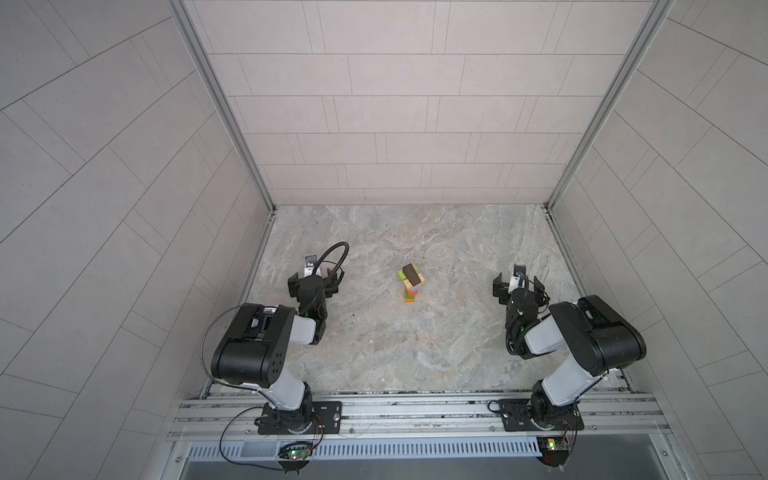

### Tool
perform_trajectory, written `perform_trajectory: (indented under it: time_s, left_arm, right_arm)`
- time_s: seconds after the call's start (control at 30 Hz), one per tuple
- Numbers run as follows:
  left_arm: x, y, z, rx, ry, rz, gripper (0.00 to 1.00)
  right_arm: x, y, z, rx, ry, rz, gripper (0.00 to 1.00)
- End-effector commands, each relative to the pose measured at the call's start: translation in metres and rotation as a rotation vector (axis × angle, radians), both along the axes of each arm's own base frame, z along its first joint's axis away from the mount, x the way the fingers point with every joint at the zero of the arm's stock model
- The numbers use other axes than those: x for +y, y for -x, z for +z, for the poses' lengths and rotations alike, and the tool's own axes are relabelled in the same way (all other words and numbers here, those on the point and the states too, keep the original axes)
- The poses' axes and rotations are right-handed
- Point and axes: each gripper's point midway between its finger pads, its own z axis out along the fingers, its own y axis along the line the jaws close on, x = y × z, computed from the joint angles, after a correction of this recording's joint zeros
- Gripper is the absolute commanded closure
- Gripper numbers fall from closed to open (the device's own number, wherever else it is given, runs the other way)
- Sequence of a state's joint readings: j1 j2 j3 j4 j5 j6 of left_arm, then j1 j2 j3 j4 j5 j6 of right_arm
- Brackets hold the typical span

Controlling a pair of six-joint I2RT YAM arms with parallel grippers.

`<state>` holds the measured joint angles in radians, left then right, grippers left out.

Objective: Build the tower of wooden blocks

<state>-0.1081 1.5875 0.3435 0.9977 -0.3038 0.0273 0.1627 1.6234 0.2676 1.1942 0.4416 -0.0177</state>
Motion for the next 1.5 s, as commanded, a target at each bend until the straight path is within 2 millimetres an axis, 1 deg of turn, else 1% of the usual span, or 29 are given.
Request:
perform_trajectory:
  time_s: [0.0, 0.03, 0.13, 0.2, 0.27, 1.47]
  left_arm:
    - [-0.0001, -0.004, 0.0069, -0.027, -0.002, 0.004, 0.0]
    - [-0.0004, -0.0039, 0.0065, -0.026, -0.001, 0.004, 0.0]
    - [-0.0001, -0.0038, 0.0068, -0.026, -0.002, 0.005, 0.0]
    - [-0.0003, -0.0038, 0.0063, -0.025, -0.002, 0.004, 0.0]
    - [-0.0001, -0.0038, 0.0063, -0.025, -0.001, 0.004, 0.0]
    - [0.0009, -0.0058, 0.0052, -0.015, 0.009, -0.003, 0.0]
  right_arm:
    - [-0.007, -0.0171, -0.0033, 0.102, -0.071, 0.018, 0.01]
    - [-0.009, -0.0182, -0.0043, 0.099, -0.095, 0.028, 0.01]
    - [-0.0059, -0.0186, -0.0018, 0.056, -0.055, 0.054, 0.01]
    - [-0.0046, -0.0174, -0.0027, 0.074, -0.059, 0.058, 0.01]
    - [-0.0036, -0.0168, -0.001, 0.052, -0.046, 0.06, 0.01]
    - [-0.0025, -0.0166, -0.0015, 0.059, -0.042, 0.06, 0.01]
